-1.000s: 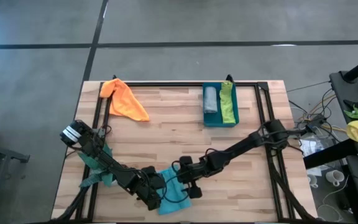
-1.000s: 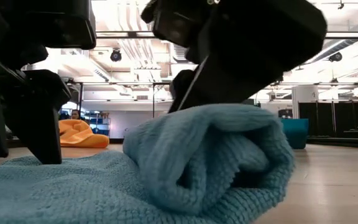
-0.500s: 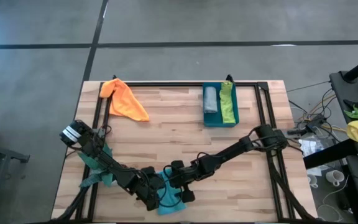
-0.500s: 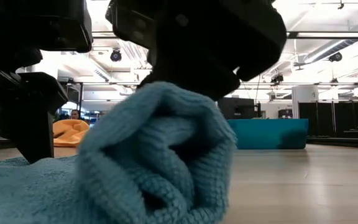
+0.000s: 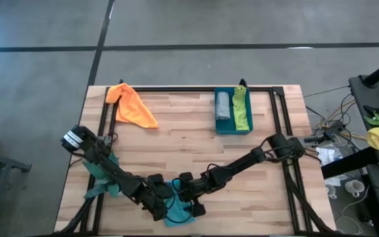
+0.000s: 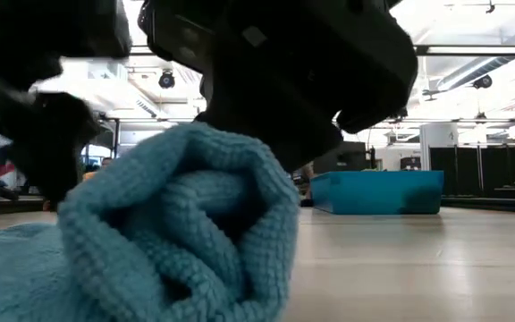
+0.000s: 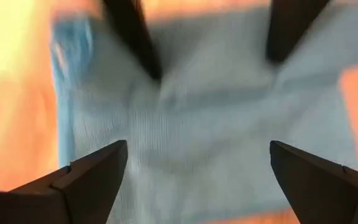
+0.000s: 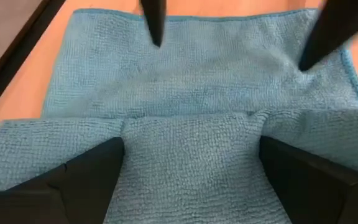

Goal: Roll microfiber towels into tight, uniform cylinder then place into a basket
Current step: Roll the blue towel

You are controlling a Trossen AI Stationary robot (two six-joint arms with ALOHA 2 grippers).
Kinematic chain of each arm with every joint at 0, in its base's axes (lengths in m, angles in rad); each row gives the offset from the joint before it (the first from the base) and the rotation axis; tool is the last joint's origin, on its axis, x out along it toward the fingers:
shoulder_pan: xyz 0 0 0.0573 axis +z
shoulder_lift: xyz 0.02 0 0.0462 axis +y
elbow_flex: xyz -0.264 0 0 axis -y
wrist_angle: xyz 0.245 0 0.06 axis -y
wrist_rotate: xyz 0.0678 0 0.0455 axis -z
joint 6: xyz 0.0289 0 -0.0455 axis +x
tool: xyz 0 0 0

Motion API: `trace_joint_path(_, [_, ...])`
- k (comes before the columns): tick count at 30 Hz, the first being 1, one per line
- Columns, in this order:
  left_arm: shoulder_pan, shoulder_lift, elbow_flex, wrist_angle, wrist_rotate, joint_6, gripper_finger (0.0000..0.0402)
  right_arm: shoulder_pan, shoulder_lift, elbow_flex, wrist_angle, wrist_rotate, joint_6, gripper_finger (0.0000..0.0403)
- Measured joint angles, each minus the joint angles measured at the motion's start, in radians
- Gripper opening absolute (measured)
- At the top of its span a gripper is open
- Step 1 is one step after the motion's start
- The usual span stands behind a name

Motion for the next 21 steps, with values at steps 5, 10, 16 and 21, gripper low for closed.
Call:
trace_joint_path(5, [-0.003,-0.01,-0.022,0.211,-0.159,0.13,0.0377,0.0,0.002,-0.001,0.008,0.008,0.004,0.037])
trace_joint_path(10, [0.002,0.017,-0.062,0.286,-0.221,0.182,0.0377,0.0,0.002,0.001,0.004,0.01,0.011,0.037])
trace_joint_path(16, [0.01,0.052,-0.153,0.475,-0.232,0.187,0.0377,0.0,0.003,0.004,0.005,0.013,0.042,0.037])
trace_joint_path(21, [0.014,0.102,-0.172,0.537,-0.244,0.194,0.0377,0.0,0.004,0.02,-0.012,0.013,0.042,0.037])
